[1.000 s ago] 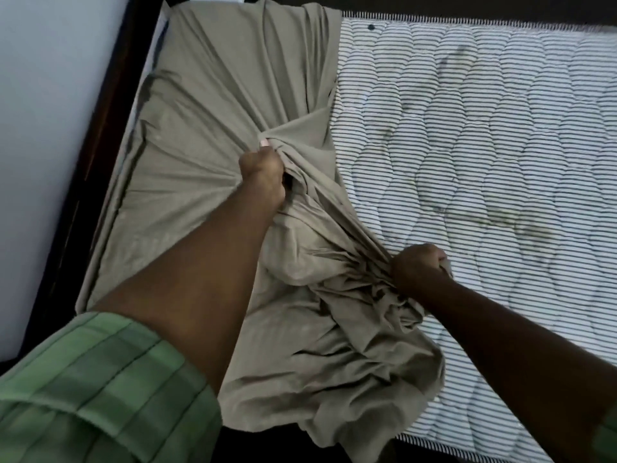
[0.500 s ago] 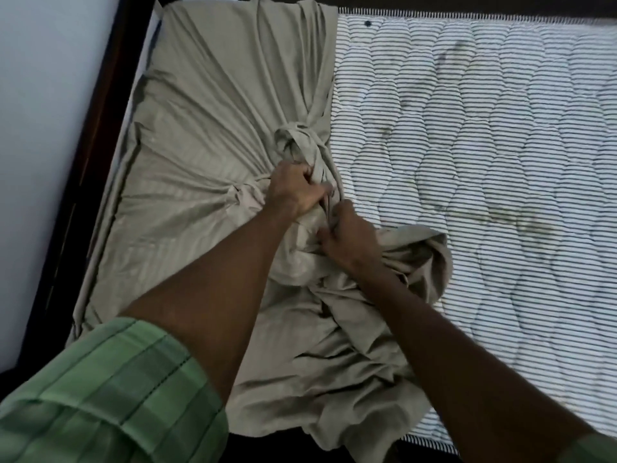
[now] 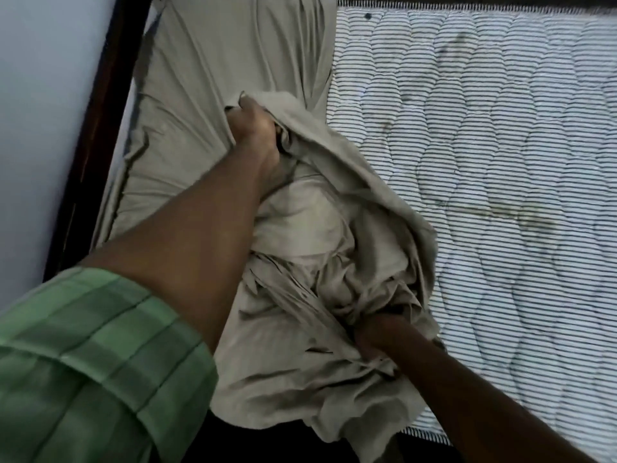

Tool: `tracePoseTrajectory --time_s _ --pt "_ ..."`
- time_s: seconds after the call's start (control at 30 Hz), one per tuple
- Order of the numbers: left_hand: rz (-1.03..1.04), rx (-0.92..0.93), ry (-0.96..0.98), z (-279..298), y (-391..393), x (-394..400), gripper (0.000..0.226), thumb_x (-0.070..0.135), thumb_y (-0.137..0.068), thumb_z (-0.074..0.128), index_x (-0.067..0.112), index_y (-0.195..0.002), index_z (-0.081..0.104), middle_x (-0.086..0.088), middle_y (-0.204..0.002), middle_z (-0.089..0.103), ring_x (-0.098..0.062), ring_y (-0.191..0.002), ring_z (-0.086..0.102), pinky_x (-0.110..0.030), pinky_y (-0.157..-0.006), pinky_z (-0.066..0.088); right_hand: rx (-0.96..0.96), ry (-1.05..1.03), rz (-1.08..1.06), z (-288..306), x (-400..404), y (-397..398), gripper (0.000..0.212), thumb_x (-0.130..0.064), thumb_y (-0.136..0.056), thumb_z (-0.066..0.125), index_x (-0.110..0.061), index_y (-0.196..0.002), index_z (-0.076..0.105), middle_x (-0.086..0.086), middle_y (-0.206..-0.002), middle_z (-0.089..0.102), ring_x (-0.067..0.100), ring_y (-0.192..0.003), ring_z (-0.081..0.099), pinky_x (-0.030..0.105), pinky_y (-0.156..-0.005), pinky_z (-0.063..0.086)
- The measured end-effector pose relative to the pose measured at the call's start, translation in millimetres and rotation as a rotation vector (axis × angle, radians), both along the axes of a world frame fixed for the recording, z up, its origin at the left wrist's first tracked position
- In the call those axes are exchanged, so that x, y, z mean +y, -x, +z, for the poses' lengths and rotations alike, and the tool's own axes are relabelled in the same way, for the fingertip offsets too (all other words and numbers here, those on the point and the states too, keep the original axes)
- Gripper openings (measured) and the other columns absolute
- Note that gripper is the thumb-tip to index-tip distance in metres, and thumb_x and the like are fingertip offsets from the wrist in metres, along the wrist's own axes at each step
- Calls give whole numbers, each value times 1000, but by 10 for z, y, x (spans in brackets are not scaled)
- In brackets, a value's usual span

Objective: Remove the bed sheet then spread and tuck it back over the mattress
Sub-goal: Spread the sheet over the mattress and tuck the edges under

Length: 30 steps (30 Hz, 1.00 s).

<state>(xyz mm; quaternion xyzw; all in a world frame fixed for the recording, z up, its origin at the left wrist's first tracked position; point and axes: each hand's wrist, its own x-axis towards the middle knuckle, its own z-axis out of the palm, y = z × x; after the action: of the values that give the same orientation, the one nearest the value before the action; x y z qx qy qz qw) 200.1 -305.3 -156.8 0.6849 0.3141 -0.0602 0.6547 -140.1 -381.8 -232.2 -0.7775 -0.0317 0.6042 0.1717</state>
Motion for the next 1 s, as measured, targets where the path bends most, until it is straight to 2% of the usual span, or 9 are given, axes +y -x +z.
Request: tracePoseTrajectory --time_s 0.07,0.13,0.23,0.3,0.43,0.53,0.67,0.77,1.0 --pt "-135 -25 -87 138 44 -35 32 32 -106 46 7 -115 63 -7 -99 72 -23 -83 70 -31 -75 60 -41 19 7 169 38 -28 43 -30 -102 52 -10 -140 59 14 -145 56 33 -136 51 43 -112 42" --pt "-342 -47 -226 113 171 -64 36 32 -106 44 6 -121 64 -9 -105 73 -25 -89 70 -31 -77 58 -245 -31 -282 411 86 -303 36 -33 -102 52 -12 -129 64 14 -130 64 34 -123 61 41 -97 49" --pt "-557 50 -331 -96 437 -17 53 45 -101 43 5 -130 61 -15 -112 72 -32 -98 70 -34 -77 54 -936 31 -849 675 101 -909 14 -26 -97 52 -19 -102 62 9 -99 68 32 -95 66 40 -78 51" --pt "-607 94 -308 -189 579 -10 51 50 -103 44 7 -125 63 -15 -113 72 -31 -98 70 -32 -77 54 -1212 17 -1019 713 35 -1278 14 -20 -86 62 -17 -99 57 6 -98 64 29 -94 60 41 -79 48" --pt "-632 148 -108 -218 720 -27 21 39 -94 69 17 -92 67 -6 -82 72 -20 -63 65 -31 -58 50 -995 73 -1116 498 -92 -1753 57 -23 -75 76 -16 -124 49 5 -124 59 31 -122 50 47 -101 42" --pt "-467 160 7 -166 691 -98 9 15 -98 66 7 -103 65 -6 -71 62 -11 -40 47 -20 -42 38 -827 76 -1200 259 -66 -1794 80 -37 -78 77 -14 -141 34 10 -133 59 31 -133 46 49 -113 28" --pt "-104 94 294 -42 469 -105 7 2 -100 59 2 -105 64 -10 -75 64 -14 -46 60 -23 -47 51 -783 195 -843 82 -16 -1561 46 -33 -90 65 -13 -127 44 15 -117 67 37 -115 61 44 -100 39" --pt "-47 46 217 -102 424 19 5 1 -99 60 4 -99 64 -7 -80 66 -20 -65 63 -29 -62 54 -723 175 -696 71 -27 -1274 38 -29 -92 63 -14 -126 53 16 -117 64 39 -113 62 45 -89 50" --pt "-114 35 259 -323 571 253 15 14 -98 68 8 -109 59 -3 -86 68 -11 -68 67 -27 -63 59 -741 325 -1002 218 -339 -1094 32 -19 -77 66 -15 -109 63 11 -110 67 36 -111 62 41 -89 47"
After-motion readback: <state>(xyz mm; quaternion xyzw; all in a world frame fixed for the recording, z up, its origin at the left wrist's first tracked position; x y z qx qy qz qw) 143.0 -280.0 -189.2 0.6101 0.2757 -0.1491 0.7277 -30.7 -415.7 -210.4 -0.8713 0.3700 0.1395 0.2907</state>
